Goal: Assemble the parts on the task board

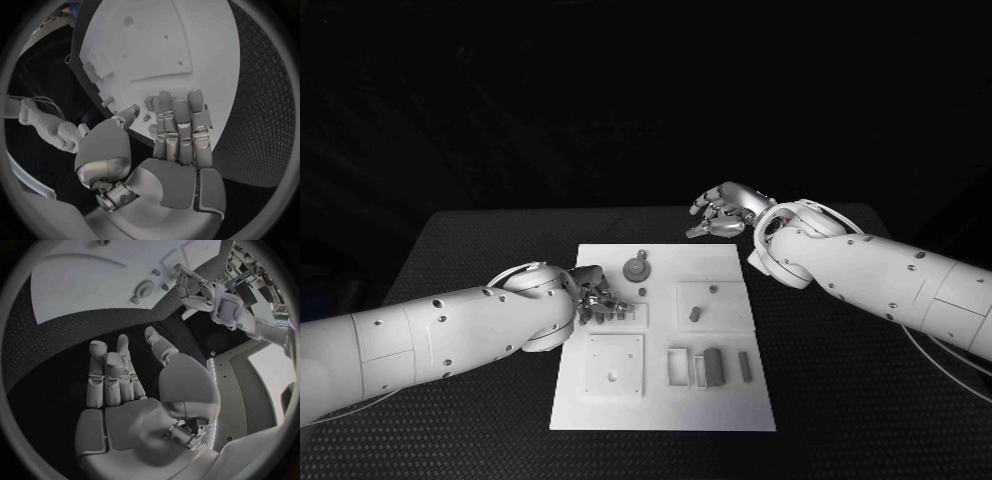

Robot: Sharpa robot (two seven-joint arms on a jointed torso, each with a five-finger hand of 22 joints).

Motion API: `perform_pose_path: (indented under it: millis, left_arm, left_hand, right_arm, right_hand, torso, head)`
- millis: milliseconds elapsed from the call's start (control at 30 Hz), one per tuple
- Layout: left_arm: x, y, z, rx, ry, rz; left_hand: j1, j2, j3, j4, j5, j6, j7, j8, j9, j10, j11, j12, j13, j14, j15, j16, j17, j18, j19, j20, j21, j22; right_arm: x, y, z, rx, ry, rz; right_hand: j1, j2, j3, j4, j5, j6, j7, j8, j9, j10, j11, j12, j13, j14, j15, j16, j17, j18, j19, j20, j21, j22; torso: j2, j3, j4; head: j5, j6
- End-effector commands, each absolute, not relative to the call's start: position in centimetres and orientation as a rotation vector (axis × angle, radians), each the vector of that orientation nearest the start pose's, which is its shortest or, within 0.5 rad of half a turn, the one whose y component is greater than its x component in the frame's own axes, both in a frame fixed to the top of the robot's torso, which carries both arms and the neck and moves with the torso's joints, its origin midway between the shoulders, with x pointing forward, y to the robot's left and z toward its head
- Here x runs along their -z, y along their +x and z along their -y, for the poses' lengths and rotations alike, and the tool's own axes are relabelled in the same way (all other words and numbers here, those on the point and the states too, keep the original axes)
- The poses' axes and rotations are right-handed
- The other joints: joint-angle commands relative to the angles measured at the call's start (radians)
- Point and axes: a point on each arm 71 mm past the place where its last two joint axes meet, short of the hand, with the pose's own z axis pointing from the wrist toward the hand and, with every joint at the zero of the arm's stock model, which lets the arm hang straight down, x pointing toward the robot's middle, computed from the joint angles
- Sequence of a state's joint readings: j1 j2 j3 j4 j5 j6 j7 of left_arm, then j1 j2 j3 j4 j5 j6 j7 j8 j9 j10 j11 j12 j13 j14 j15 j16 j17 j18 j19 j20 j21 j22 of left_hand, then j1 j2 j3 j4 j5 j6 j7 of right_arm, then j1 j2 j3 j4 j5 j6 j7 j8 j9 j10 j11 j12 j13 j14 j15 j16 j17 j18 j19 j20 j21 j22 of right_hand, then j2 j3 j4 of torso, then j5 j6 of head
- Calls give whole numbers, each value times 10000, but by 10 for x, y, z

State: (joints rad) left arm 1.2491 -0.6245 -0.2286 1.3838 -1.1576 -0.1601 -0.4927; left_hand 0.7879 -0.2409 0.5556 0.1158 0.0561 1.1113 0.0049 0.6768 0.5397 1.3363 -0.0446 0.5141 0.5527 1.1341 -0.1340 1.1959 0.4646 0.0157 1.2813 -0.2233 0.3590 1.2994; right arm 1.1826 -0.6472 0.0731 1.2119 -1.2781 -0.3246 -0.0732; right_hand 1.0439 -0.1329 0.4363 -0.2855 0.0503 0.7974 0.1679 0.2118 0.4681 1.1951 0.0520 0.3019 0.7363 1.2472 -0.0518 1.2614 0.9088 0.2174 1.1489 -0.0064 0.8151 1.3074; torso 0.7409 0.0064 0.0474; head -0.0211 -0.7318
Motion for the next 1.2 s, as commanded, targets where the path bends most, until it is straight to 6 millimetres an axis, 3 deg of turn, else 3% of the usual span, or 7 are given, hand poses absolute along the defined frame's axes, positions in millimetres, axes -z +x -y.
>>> perform_pose_path:
  millis: [33, 267, 467, 567, 767, 900, 1200]
  left_arm:
    - [257, 487, -156, 4683, -2208, -22106]
    - [233, 501, -167, 5091, -2614, -21769]
    - [206, 519, -182, 5020, -2786, -21381]
    - [202, 527, -188, 4747, -2878, -21340]
    - [201, 542, -196, 3744, -2220, -21281]
    - [200, 550, -195, 3208, -1613, -20949]
    - [213, 558, -190, 2361, -1111, -21364]
  left_hand:
    - [55, -131, -25, 92, -48, -114, 22, 36, 10, -113, -5, 20, -14, -105, -3, 32, -24, 133, -29, -62, -73, 10]
    - [348, -104, -192, 228, -52, -487, 182, -97, 97, -423, 122, -63, -48, -385, 108, -3, -129, 102, -267, 30, -257, 5]
    - [698, -64, -394, 371, -74, -1977, 944, -1446, -397, -761, 367, -147, -88, -569, 260, -46, -277, 130, -400, 158, -475, -60]
    - [899, -26, -414, 335, -71, -2111, 1024, -1642, -475, -886, 440, -212, -120, -600, 313, -72, -319, 154, -420, 206, -538, -89]
    - [1435, 520, -748, -102, -46, -2025, 1056, -1914, -555, -928, 472, -216, -157, -567, 354, -62, -419, 200, -384, 275, -638, -117]
    - [1045, 346, -954, 287, -74, -1978, 1053, -1982, -567, -940, 474, -223, -174, -575, 365, -61, -451, 206, -375, 287, -690, -145]
    - [1340, 371, -1436, 455, -71, -2215, 1138, -2328, -679, -975, 535, -226, -196, -618, 401, -39, -514, 253, -379, 317, -789, -150]
  right_arm:
    - [176, 551, 197, -6791, 1228, -16254]
    - [176, 552, 201, -6760, 1358, -16273]
    - [176, 553, 201, -6747, 1377, -16283]
    - [177, 553, 201, -6749, 1404, -16294]
    - [177, 553, 201, -6741, 1414, -16301]
    - [177, 553, 200, -6754, 1414, -16294]
    - [177, 553, 198, -6733, 1473, -16283]
  right_hand:
    - [-23, 26, -47, 1, 20, 5, 61, 18, -17, 19, 79, -65, 15, -103, 2, -62, 13, 444, 7, -90, -59, 129]
    - [-47, 8, -54, 8, 20, -27, 71, 1, -29, -6, 89, -92, 19, -108, 10, -68, 13, 444, 4, -86, -68, 127]
    - [-49, 11, -52, 10, 21, -33, 73, -2, -32, -16, 92, -102, 18, -108, 13, -69, 13, 444, 5, -86, -69, 126]
    - [-49, 14, -50, 10, 21, -34, 74, -3, -33, -19, 93, -106, 18, -108, 14, -69, 14, 444, 5, -86, -70, 126]
    - [-52, 17, -48, 11, 21, -38, 77, -5, -35, -28, 96, -117, 17, -108, 17, -70, 14, 444, 5, -85, -72, 126]
    - [-54, 18, -48, 13, 20, -39, 78, -5, -36, -31, 97, -120, 17, -108, 18, -70, 14, 444, 5, -85, -73, 126]
    - [-79, 8, -54, 23, 20, -43, 83, -6, -40, -36, 101, -135, 17, -102, 22, -65, 18, 444, 13, -84, -71, 127]
  torso:
    - [-15, 11, 11]
    - [-3, 14, 2]
    - [1, 18, 6]
    - [2, 19, 14]
    - [15, 14, 2]
    - [7, 17, 7]
    - [40, -1, -24]
  head:
    - [0, 48]
    - [16, 159]
    - [13, 196]
    - [-3, 211]
    - [17, 216]
    - [36, 213]
    - [-11, 188]
